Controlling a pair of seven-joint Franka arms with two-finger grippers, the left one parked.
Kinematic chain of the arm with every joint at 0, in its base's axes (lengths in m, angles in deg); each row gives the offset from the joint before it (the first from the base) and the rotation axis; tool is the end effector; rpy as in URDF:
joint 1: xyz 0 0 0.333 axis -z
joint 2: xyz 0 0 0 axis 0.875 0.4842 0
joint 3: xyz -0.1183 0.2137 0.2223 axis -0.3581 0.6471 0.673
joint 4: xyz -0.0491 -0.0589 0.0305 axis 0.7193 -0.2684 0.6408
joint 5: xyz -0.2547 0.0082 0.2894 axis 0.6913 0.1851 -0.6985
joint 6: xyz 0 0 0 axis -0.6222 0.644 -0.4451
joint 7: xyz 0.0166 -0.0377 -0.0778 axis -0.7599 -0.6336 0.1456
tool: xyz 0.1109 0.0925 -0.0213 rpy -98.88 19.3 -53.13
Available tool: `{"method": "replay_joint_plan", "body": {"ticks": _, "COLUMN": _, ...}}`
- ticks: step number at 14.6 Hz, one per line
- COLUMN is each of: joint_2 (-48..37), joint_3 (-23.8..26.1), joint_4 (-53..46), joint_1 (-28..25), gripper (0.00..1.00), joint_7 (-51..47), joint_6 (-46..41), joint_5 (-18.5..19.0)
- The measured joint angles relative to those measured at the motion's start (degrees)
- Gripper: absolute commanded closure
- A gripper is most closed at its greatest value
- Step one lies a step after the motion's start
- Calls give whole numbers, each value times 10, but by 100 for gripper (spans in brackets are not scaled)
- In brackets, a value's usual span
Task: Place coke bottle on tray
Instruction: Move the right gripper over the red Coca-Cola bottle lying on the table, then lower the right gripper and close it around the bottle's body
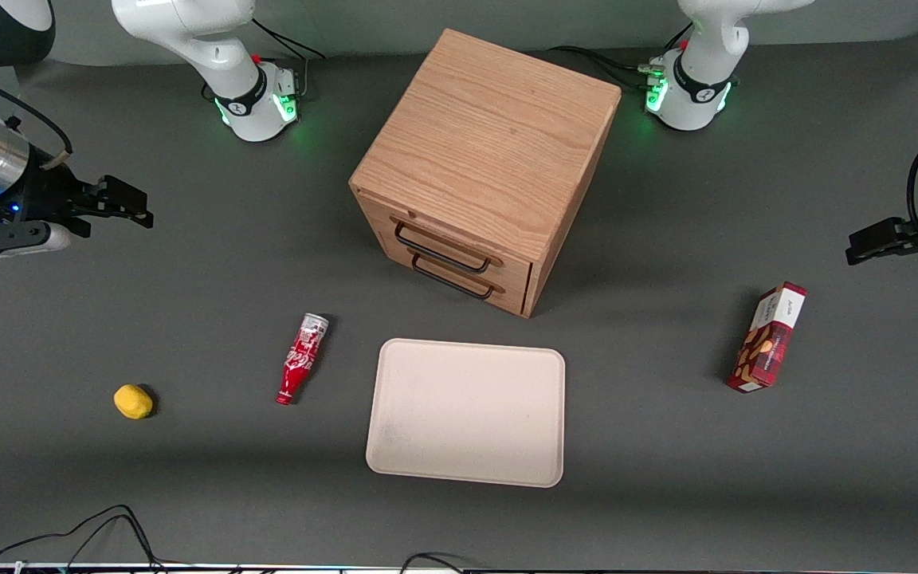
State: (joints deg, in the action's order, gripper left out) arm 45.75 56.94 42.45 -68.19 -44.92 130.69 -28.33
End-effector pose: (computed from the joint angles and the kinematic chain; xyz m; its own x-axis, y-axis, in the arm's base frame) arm 0.5257 0.0451 0.5704 0.9948 0.0514 -0.0884 0.0465 -0.9973 -0.0562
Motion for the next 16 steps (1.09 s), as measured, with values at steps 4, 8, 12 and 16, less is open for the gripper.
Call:
{"method": "replay_joint_plan", "body": {"ticks": 4, "joint_2": 52, "joint_3": 7, "joint_4": -2, "joint_1": -5, "gripper": 0, "joint_7": -132, "joint_6": 3, "joint_5": 14}}
{"method": "replay_joint_plan", "body": {"ticks": 8, "joint_2": 115, "joint_3": 18, "joint_4": -1, "joint_1": -14, "gripper": 0, "joint_7": -164, "joint_6": 60, "joint_5": 15}}
{"method": "replay_joint_plan", "body": {"ticks": 12, "joint_2": 173, "joint_3": 58, "joint_4": 27, "joint_1": -16, "gripper": 0, "joint_7": -229, "joint_6": 158, "joint_5": 15}}
{"method": "replay_joint_plan", "body": {"ticks": 16, "joint_2": 260, "joint_3": 92, "joint_4": 39, "joint_1": -18, "gripper": 0, "joint_7": -281, "joint_6": 265, "joint_5": 21}}
